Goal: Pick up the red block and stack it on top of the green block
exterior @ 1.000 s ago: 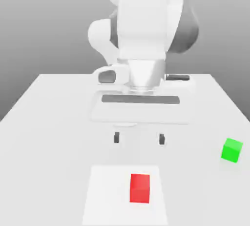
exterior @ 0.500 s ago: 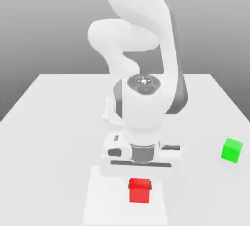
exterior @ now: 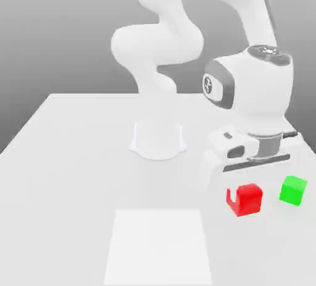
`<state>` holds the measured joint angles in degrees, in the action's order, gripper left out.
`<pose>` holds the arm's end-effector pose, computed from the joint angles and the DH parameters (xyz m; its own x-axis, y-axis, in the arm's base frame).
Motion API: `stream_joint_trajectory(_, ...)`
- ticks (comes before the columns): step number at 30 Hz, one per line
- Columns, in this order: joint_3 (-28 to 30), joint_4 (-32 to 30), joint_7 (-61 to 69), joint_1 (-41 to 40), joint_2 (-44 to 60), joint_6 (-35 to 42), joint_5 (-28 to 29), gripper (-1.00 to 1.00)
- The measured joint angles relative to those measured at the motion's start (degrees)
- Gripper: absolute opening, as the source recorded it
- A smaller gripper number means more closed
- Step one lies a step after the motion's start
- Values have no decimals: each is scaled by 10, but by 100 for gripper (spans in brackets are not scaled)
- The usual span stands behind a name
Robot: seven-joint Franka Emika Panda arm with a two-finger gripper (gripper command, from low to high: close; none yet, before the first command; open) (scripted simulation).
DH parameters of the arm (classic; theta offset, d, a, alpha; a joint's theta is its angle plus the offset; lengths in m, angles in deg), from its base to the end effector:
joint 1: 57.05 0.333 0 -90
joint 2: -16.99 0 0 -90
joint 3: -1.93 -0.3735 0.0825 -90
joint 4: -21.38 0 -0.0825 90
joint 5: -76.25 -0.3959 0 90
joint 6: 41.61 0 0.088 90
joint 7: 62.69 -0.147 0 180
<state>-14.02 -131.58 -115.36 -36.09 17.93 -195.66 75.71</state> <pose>0.3399 0.2556 0.2394 0.9601 -0.2798 -0.0049 -0.2798 -0.9600 -0.0078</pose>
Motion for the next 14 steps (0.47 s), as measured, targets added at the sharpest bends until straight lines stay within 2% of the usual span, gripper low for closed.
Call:
stream_joint_trajectory(5,-59,4,12,130,-16,20,-2,-100)
stream_joint_trajectory(7,-45,6,-4,176,10,-2,22,-100)
stream_joint_trajectory(10,-11,9,-39,159,66,-52,71,-100)
stream_joint_trajectory(11,-1,10,-52,166,86,-70,88,100)
stream_joint_trajectory(14,-1,10,-52,166,86,-70,88,100)
